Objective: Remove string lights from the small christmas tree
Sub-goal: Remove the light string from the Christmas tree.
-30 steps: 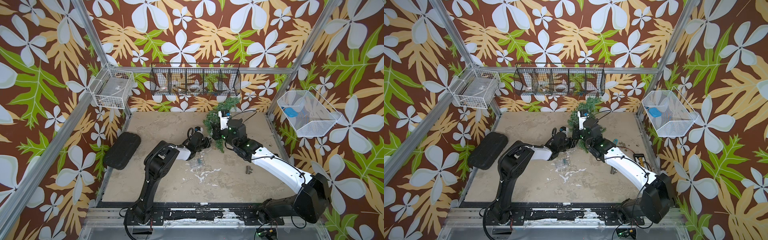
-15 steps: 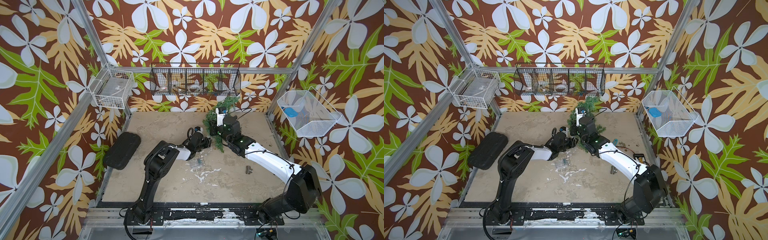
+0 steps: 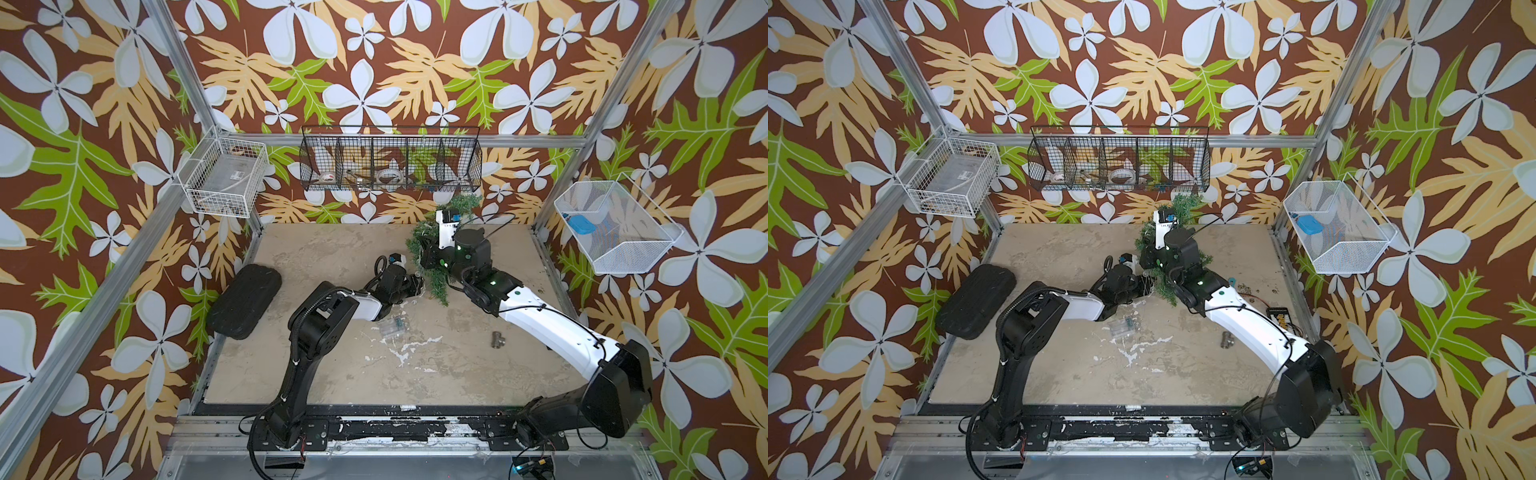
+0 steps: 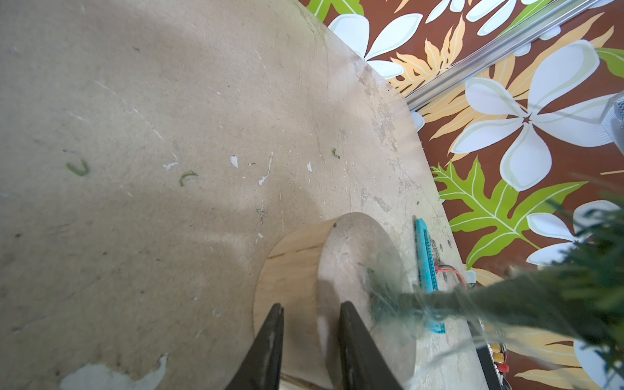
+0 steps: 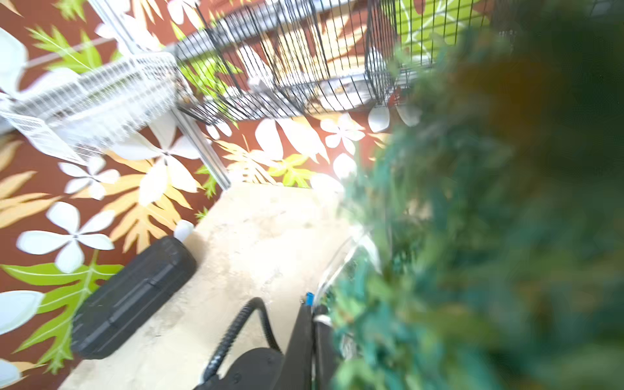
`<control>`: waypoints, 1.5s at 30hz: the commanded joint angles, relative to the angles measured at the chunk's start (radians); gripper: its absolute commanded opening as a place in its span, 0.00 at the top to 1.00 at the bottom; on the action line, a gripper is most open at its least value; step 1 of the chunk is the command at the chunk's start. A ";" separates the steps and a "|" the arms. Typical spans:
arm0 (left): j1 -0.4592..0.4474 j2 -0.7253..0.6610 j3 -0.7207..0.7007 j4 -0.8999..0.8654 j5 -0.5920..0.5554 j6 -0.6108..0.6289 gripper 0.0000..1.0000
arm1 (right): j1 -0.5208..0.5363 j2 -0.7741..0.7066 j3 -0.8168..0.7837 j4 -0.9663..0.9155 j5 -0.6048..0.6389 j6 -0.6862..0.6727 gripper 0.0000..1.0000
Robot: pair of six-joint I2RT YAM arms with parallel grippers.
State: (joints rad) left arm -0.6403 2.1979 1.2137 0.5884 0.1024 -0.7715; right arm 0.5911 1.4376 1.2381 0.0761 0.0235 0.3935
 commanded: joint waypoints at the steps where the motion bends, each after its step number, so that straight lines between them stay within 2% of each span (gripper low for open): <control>1: -0.001 0.038 -0.009 -0.366 -0.041 0.026 0.70 | 0.001 -0.033 0.029 -0.011 -0.061 0.007 1.00; 5: -0.001 0.048 -0.007 -0.371 -0.044 0.025 0.71 | 0.001 -0.031 0.121 -0.047 -0.096 -0.030 1.00; 10: -0.001 0.046 -0.010 -0.373 -0.049 0.026 0.71 | -0.012 0.050 0.306 -0.104 -0.086 -0.092 1.00; 23: -0.001 0.037 -0.025 -0.375 -0.057 0.030 0.72 | -0.082 0.248 0.698 -0.181 -0.099 -0.091 1.00; 35: -0.001 0.040 -0.013 -0.391 -0.055 0.037 0.73 | -0.086 0.384 1.042 -0.213 -0.097 -0.093 1.00; 38: -0.001 0.040 -0.011 -0.399 -0.056 0.039 0.73 | -0.093 0.418 1.091 -0.202 -0.093 -0.105 1.00; 45: -0.001 0.040 -0.005 -0.414 -0.061 0.048 0.73 | -0.169 0.445 1.083 -0.195 -0.074 -0.074 1.00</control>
State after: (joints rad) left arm -0.6426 2.2070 1.2270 0.5858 0.0875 -0.7567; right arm 0.4442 1.8889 2.3150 -0.2661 -0.0669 0.3038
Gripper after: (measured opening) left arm 0.272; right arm 0.050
